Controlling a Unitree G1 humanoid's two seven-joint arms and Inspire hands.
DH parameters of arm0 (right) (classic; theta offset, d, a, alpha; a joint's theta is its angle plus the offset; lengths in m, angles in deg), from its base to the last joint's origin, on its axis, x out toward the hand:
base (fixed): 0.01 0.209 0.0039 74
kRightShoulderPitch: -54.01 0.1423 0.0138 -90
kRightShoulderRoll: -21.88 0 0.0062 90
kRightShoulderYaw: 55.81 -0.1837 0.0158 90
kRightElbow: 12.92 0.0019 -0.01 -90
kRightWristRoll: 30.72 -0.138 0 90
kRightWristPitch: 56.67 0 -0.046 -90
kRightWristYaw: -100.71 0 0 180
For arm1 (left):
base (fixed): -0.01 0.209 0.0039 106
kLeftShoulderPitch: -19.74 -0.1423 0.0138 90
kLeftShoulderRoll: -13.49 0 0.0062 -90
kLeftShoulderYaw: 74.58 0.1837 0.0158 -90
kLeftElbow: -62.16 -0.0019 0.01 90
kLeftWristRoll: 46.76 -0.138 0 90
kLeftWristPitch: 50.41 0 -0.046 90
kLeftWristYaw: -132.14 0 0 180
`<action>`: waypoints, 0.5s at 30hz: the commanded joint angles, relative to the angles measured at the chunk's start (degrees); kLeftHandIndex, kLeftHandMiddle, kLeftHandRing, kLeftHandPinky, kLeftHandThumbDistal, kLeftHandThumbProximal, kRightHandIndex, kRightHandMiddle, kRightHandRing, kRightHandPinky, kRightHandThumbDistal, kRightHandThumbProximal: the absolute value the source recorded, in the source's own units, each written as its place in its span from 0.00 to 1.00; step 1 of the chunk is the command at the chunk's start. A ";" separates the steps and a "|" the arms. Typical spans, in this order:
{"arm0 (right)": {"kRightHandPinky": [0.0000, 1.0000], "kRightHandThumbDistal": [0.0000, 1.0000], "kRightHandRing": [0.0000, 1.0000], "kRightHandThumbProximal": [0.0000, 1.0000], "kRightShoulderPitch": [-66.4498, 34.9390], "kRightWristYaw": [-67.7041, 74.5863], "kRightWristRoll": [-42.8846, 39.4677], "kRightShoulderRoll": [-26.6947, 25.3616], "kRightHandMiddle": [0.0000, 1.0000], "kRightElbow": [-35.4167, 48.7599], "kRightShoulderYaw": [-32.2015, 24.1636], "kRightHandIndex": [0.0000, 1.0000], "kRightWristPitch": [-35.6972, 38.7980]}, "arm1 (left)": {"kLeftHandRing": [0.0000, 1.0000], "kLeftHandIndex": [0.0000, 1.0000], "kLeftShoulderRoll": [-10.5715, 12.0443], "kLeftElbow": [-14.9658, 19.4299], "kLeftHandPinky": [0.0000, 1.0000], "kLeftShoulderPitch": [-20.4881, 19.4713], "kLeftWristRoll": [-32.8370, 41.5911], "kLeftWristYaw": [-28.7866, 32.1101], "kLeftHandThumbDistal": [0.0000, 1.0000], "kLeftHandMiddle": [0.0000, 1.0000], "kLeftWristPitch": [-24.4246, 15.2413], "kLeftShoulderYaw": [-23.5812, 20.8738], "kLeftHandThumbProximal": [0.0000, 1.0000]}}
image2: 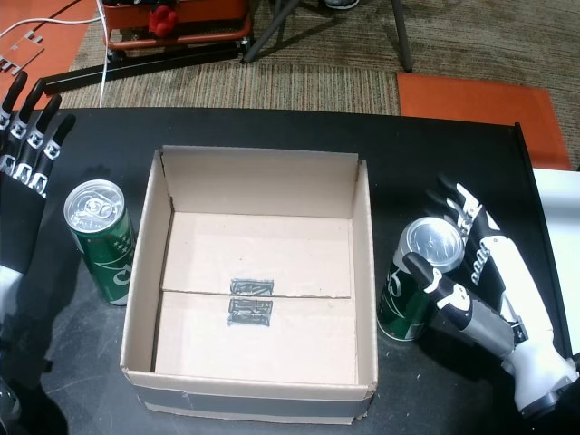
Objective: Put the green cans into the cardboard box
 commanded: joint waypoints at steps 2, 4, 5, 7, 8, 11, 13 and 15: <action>1.00 1.00 0.95 0.64 0.65 0.16 0.44 -0.80 0.94 -1.41 -0.49 0.89 0.05 | 1.00 0.98 -0.58 0.04 1.00 -0.08 0.10 0.14 0.53 1.00 -0.25 -0.18 1.00; 1.00 1.00 0.95 0.64 0.96 0.06 0.52 -0.82 0.94 -2.05 -0.69 0.89 0.00 | 1.00 0.98 -0.58 -0.01 1.00 -0.01 0.40 0.42 0.53 1.00 0.11 -0.38 1.00; 1.00 1.00 0.95 0.64 1.11 0.19 0.64 -0.82 0.94 -2.43 -0.75 0.89 -0.07 | 1.00 0.98 -0.58 0.00 1.00 -0.03 0.27 0.32 0.54 1.00 -0.16 -0.31 1.00; 1.00 1.00 0.95 0.65 1.37 0.93 1.20 -0.91 0.93 -3.09 -0.72 0.88 -0.01 | 1.00 0.98 -0.58 0.02 1.00 -0.04 0.09 0.18 0.54 1.00 -0.51 -0.21 1.00; 1.00 1.00 0.95 0.65 1.50 1.08 1.30 -0.92 0.93 -3.41 -0.78 0.88 0.01 | 1.00 0.98 -0.56 0.02 1.00 -0.01 0.19 0.24 0.54 1.00 -0.38 -0.28 1.00; 1.00 1.00 0.94 0.63 1.98 1.29 1.25 -0.81 0.92 -4.36 -1.11 0.88 -0.42 | 1.00 0.98 -0.44 0.04 1.00 0.08 0.67 0.40 0.56 1.00 0.33 -0.64 1.00; 1.00 1.00 0.93 0.61 2.31 1.35 1.10 -0.72 0.92 -4.94 -1.37 0.88 -0.80 | 1.00 0.98 -0.40 0.08 1.00 0.01 0.34 0.32 0.56 1.00 -0.18 -0.50 1.00; 1.00 1.00 0.93 0.59 2.57 1.55 1.14 -0.66 0.92 -5.50 -1.52 0.88 -1.12 | 1.00 0.98 -0.36 0.13 1.00 -0.04 0.06 0.21 0.56 1.00 -0.61 -0.38 1.00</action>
